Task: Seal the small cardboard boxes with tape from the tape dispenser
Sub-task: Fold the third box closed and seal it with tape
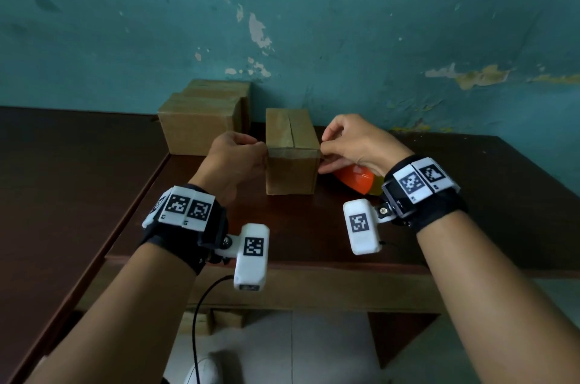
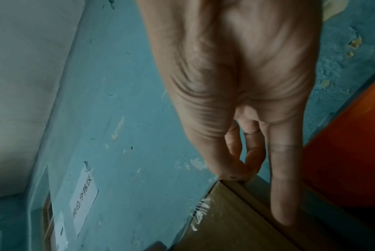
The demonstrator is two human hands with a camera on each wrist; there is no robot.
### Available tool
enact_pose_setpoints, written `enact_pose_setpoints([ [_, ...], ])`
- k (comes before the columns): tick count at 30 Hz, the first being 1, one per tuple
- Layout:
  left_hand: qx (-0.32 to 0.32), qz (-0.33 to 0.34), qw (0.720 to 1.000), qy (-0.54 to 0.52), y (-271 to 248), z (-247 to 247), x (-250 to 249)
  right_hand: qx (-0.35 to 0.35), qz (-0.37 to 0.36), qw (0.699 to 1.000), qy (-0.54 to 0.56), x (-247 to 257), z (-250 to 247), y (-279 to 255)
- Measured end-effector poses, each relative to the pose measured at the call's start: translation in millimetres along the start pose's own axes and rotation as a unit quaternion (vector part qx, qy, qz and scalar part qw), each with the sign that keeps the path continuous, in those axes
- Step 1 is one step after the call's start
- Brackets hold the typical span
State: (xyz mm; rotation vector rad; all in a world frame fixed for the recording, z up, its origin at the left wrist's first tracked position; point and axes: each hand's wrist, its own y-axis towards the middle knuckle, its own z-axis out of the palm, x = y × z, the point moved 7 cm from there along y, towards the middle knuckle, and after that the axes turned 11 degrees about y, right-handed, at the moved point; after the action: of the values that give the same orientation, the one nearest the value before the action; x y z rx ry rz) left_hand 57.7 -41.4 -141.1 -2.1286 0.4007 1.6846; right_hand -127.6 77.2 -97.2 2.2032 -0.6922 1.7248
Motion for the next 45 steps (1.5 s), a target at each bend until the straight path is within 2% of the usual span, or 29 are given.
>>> enact_pose_setpoints([
  [4, -0.001, -0.022, 1.000, -0.018, 0, 1, 5, 0.020, -0.008, 0.999, -0.040, -12, 6, 7],
  [6, -0.003, -0.015, 1.000, 0.008, 0, 3, 7, 0.011, -0.018, 0.999, -0.043, -15, 6, 10],
  [10, -0.022, 0.011, 0.996, 0.089, -1, 3, 9, 0.023, -0.014, 0.998, -0.052, -19, 9, 12],
  [14, -0.016, 0.039, 0.990, 0.136, 1, 2, 5, 0.042, 0.006, 0.998, -0.046, -21, 6, 10],
  [23, -0.029, 0.092, 0.978, 0.187, 6, 2, 3, 0.031, 0.032, 0.999, -0.014, -19, 3, 8],
  [27, -0.008, 0.126, 0.967, 0.223, 9, -1, -3, 0.046, 0.038, 0.998, 0.019, -25, -4, 10],
  [31, 0.011, 0.202, 0.957, 0.206, 9, -11, -17, 0.044, -0.043, 0.998, 0.028, -10, -20, 10],
  [35, 0.068, 0.281, 0.937, 0.196, 2, -6, -26, 0.103, -0.116, 0.987, -0.048, 2, -15, 1],
  [40, 0.083, 0.304, 0.919, 0.237, 1, 3, -20, 0.104, -0.123, 0.986, -0.033, 1, -10, 1],
  [45, 0.094, 0.280, 0.940, 0.172, 5, 0, -16, 0.101, -0.122, 0.987, -0.018, -1, -11, 2],
])
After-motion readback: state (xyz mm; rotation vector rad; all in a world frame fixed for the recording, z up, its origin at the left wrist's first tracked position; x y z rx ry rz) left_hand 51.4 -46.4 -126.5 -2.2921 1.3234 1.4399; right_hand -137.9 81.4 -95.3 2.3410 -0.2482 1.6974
